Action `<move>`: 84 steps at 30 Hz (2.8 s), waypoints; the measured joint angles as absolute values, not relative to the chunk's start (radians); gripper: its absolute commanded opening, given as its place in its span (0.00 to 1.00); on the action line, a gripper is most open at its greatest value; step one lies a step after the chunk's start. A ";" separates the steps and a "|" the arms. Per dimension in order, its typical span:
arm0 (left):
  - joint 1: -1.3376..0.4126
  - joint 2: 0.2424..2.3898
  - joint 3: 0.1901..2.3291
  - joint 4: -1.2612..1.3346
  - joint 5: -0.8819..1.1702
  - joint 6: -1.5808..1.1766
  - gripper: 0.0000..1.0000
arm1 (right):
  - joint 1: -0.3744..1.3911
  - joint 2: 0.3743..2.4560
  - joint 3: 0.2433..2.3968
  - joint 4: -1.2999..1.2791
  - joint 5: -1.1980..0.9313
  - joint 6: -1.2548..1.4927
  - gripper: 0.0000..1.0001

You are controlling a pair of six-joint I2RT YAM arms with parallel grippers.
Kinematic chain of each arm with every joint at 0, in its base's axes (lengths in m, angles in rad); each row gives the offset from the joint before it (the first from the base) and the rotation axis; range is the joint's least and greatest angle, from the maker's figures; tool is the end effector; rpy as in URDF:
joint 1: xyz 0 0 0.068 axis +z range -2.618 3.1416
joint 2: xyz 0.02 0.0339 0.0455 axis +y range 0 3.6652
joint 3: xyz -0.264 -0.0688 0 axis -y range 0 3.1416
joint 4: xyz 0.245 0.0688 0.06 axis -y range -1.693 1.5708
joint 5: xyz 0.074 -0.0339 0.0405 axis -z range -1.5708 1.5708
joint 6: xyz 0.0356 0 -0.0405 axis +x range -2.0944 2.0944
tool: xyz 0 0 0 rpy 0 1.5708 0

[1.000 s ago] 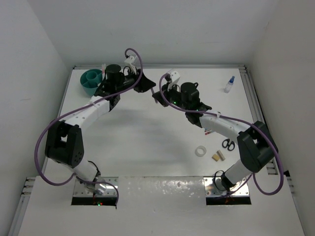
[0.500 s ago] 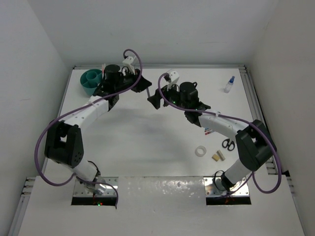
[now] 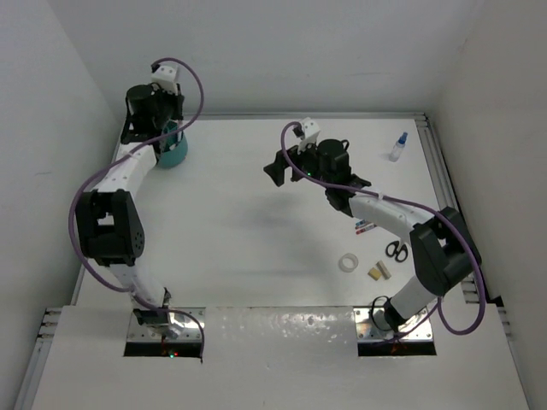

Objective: Sort the stationery into containers
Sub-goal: Place the pen in the storage box, then move the pen to the center of the board.

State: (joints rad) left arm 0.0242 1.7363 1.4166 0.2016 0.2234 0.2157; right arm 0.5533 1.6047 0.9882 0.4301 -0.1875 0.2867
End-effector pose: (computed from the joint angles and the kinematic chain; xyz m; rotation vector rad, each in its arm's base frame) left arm 0.4230 0.0023 0.3410 0.3268 1.6540 -0.0085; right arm 0.3118 0.2004 0.2645 -0.3812 1.7787 0.7688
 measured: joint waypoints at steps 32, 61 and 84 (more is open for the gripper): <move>0.120 2.024 1.497 0.306 0.150 0.279 0.51 | 0.472 1.588 0.989 0.147 -0.042 0.330 0.56; -0.007 1.802 1.501 -0.097 0.337 0.197 0.53 | -0.089 1.328 0.604 -0.245 0.249 1.021 0.32; -0.162 1.802 1.456 -0.229 0.308 0.242 0.53 | -0.090 1.489 0.602 -0.167 0.203 1.028 0.27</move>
State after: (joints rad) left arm -0.1619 1.8015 1.4559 -0.2287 0.3080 0.2420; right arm -0.0898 1.4887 0.6018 -0.1665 0.2028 1.0283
